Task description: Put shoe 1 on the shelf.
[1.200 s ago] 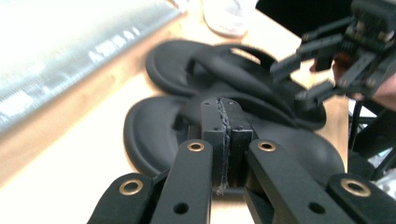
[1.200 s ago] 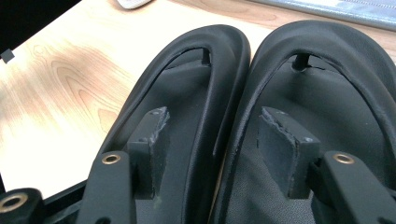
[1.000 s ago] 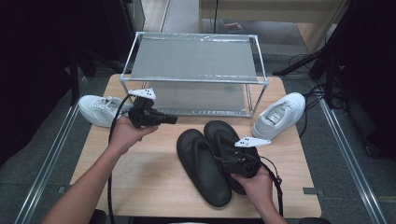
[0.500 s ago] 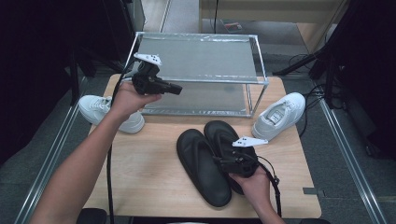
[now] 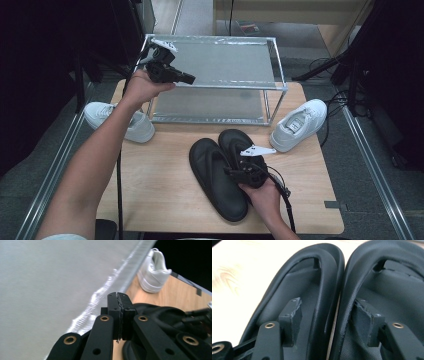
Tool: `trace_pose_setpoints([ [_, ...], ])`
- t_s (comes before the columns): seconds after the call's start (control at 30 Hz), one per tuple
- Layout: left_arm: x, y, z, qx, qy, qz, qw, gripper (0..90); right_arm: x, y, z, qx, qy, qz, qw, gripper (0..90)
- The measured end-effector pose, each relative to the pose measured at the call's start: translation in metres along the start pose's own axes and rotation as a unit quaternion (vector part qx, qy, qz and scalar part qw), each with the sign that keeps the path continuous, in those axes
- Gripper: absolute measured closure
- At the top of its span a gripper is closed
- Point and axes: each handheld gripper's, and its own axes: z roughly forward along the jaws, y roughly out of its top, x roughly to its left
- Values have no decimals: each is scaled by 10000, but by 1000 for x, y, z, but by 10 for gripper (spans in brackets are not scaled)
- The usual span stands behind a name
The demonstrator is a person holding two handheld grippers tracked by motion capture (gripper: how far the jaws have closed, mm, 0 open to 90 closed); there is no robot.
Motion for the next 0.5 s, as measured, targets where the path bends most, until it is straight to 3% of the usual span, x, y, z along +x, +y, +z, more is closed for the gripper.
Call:
trace_pose_setpoints([
  [0.2, 19, -5, 8, 171, 207, -121, 9996, 900, 2, -1, 8, 10, -98, 34, 9999, 468],
  [0.37, 22, -7, 11, 125, 230, -165, 9995, 898, 5, 1, 11, -14, -359, -93, 9993, 567],
  [0.5, 21, -6, 11, 182, 267, -147, 9994, 900, 3, 2, 10, -3, -338, -36, 9994, 604],
])
